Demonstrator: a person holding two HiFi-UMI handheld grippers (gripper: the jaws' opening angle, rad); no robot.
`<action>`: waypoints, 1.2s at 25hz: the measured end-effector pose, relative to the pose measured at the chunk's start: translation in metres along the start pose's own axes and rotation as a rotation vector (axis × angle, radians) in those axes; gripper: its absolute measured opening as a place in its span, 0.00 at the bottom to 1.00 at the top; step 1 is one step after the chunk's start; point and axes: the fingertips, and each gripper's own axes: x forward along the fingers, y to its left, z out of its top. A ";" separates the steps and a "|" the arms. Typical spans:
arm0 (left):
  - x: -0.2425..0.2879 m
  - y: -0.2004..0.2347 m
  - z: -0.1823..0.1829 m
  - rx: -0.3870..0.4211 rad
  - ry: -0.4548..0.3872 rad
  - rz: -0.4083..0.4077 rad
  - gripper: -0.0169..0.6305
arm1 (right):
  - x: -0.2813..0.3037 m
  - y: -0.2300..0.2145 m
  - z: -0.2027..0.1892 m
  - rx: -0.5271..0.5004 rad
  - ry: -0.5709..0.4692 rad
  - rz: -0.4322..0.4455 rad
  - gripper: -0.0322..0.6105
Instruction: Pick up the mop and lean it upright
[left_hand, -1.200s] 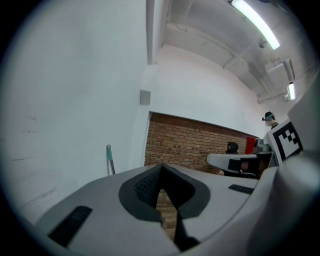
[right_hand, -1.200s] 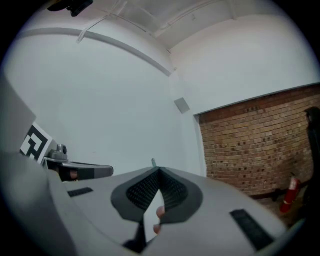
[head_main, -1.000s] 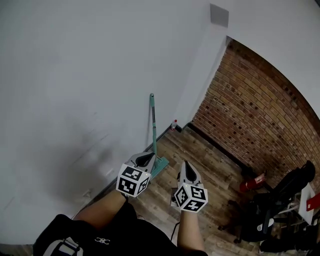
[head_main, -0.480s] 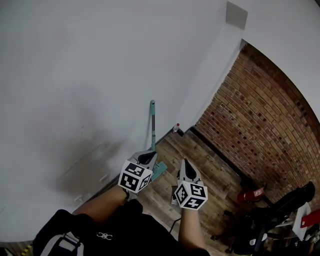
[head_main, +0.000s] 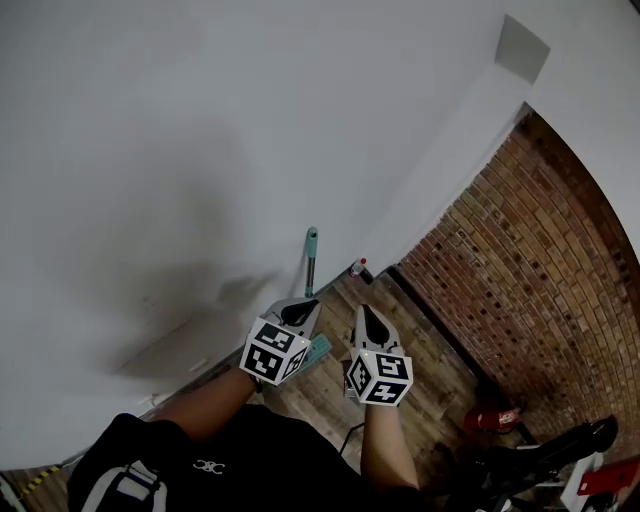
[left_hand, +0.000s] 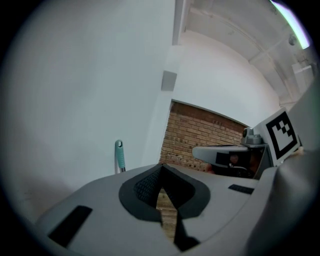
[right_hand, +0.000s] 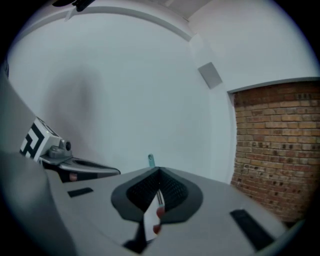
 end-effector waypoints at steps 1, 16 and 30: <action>0.002 0.003 -0.002 -0.001 0.004 0.005 0.02 | 0.010 0.001 0.000 -0.005 0.009 0.015 0.07; 0.003 0.057 0.001 -0.099 -0.040 0.291 0.02 | 0.134 0.028 -0.004 -0.143 0.073 0.302 0.29; -0.024 0.077 -0.004 -0.151 -0.065 0.531 0.02 | 0.224 0.051 -0.036 -0.274 0.168 0.369 0.30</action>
